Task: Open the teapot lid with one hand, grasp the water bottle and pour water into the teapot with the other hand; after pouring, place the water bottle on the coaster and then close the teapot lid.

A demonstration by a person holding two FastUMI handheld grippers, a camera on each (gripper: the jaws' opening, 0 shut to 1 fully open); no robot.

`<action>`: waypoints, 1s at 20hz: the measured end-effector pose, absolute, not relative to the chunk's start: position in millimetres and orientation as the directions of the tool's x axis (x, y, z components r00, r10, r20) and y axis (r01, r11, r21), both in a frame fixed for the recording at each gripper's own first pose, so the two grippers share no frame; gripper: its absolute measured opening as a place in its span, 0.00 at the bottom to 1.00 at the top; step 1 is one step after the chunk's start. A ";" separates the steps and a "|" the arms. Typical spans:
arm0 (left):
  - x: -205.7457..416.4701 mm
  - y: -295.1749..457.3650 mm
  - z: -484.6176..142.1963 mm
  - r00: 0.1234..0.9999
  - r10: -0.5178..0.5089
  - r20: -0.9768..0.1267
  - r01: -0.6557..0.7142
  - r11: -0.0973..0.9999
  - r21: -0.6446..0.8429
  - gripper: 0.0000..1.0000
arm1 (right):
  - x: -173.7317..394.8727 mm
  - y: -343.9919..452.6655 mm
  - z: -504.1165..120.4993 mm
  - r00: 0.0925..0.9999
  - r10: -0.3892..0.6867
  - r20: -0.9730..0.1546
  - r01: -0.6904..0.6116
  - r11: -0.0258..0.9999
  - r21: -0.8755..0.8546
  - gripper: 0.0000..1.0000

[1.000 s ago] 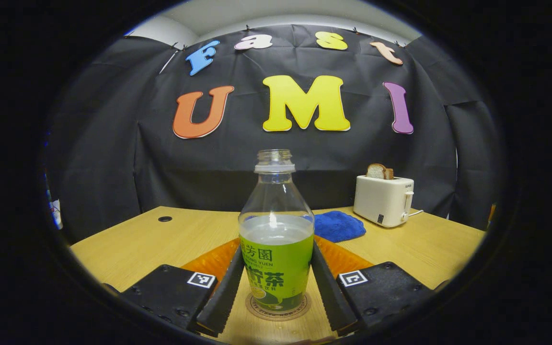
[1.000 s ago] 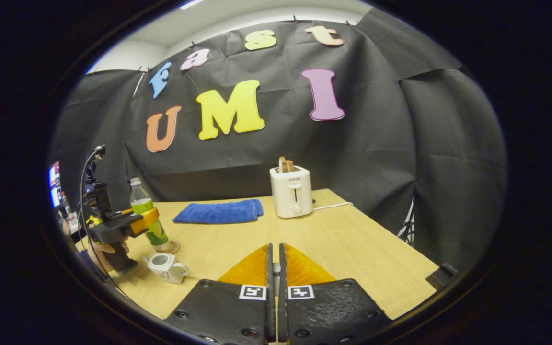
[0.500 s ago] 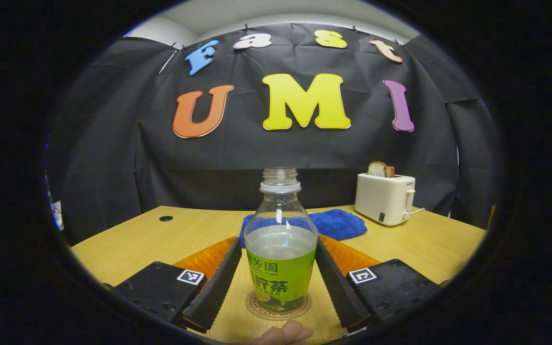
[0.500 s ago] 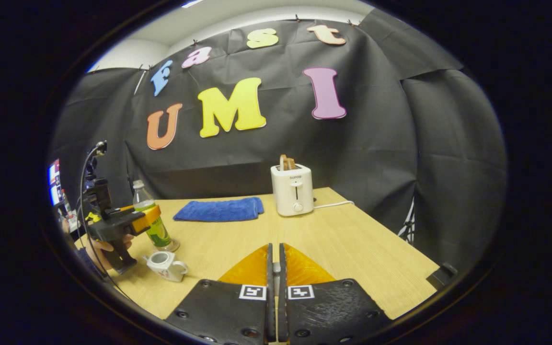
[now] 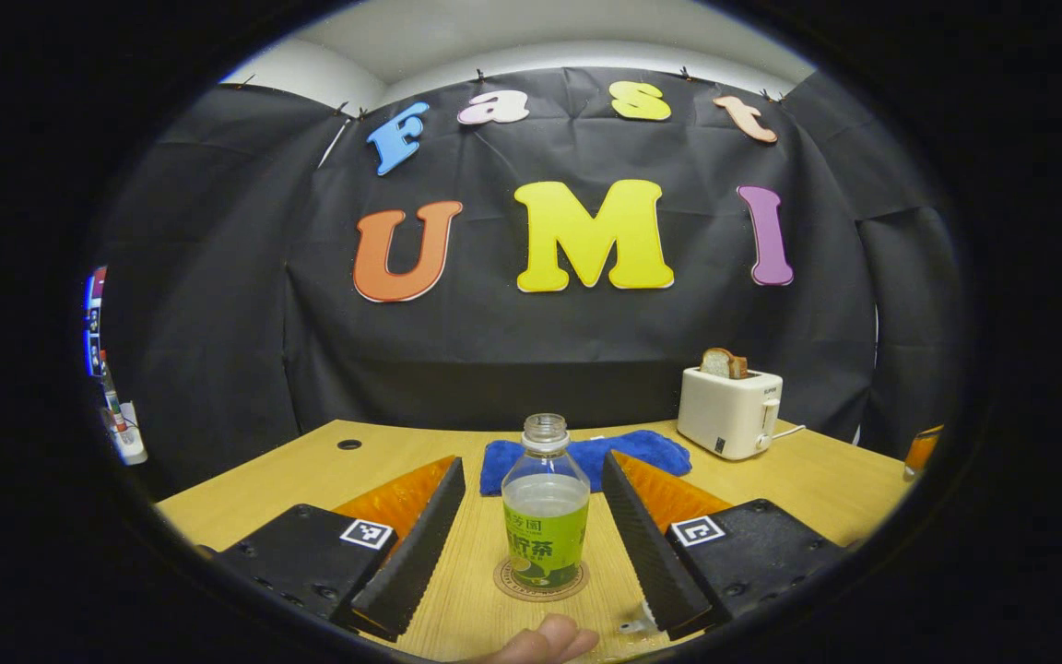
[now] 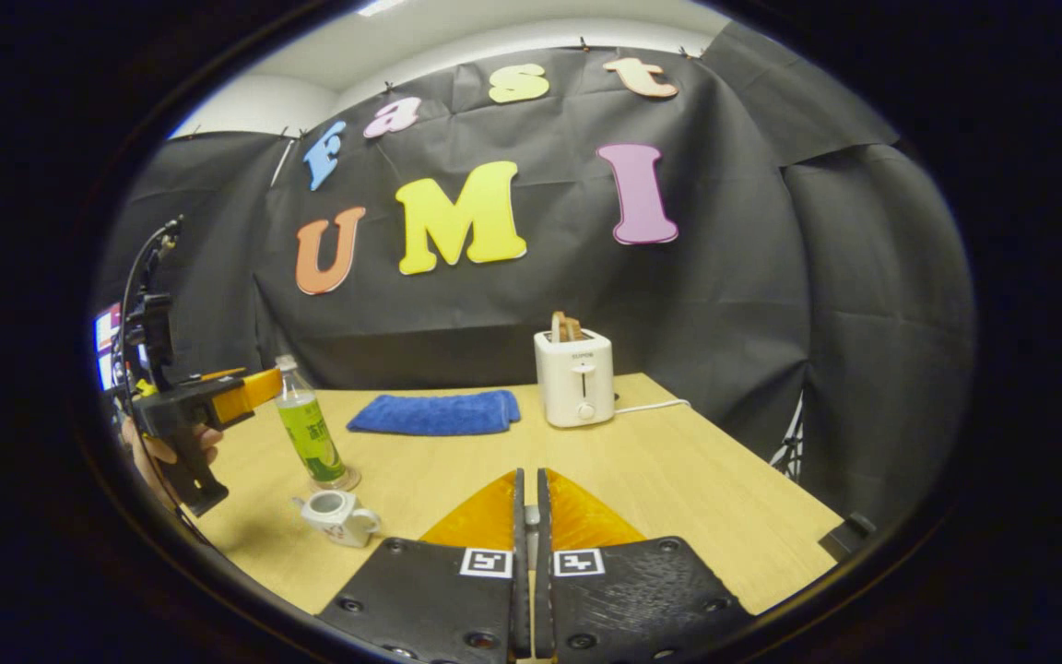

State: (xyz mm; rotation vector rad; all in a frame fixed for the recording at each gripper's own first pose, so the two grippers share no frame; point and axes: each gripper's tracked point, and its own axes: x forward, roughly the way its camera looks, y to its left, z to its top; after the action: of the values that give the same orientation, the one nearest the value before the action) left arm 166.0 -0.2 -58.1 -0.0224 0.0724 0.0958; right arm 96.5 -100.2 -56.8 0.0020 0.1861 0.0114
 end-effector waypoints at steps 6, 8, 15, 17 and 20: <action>111.1 20.3 -16.8 0.993 0.114 -0.033 -0.114 0.993 -0.007 0.93 | 99.6 -68.0 -66.3 0.976 0.083 -0.201 -0.078 0.996 0.031 0.02; 95.8 30.3 -15.5 0.992 0.122 -0.043 -0.122 0.992 -0.007 0.93 | 101.7 -50.9 -70.5 0.971 0.116 -0.211 -0.112 0.993 0.030 0.02; 46.2 66.3 -16.2 0.979 0.195 -0.052 -0.192 0.980 0.053 0.93 | 120.5 35.9 -79.6 0.938 0.269 -0.220 -0.265 0.963 0.047 0.02; 39.2 56.6 -19.7 0.987 0.148 -0.056 -0.146 0.989 0.033 0.94 | 128.7 49.5 -81.3 0.937 0.268 -0.223 -0.262 0.963 0.055 0.02; 32.2 57.3 -18.4 0.991 0.117 -0.063 -0.116 0.993 0.028 0.93 | 138.0 71.2 -89.9 0.935 0.268 -0.233 -0.259 0.963 0.069 0.02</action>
State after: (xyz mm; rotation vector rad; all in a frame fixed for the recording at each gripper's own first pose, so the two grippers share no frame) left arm 32.2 57.3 -18.4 0.0245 0.0642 0.1168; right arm 138.0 71.2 -89.9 0.0377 0.2430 0.2695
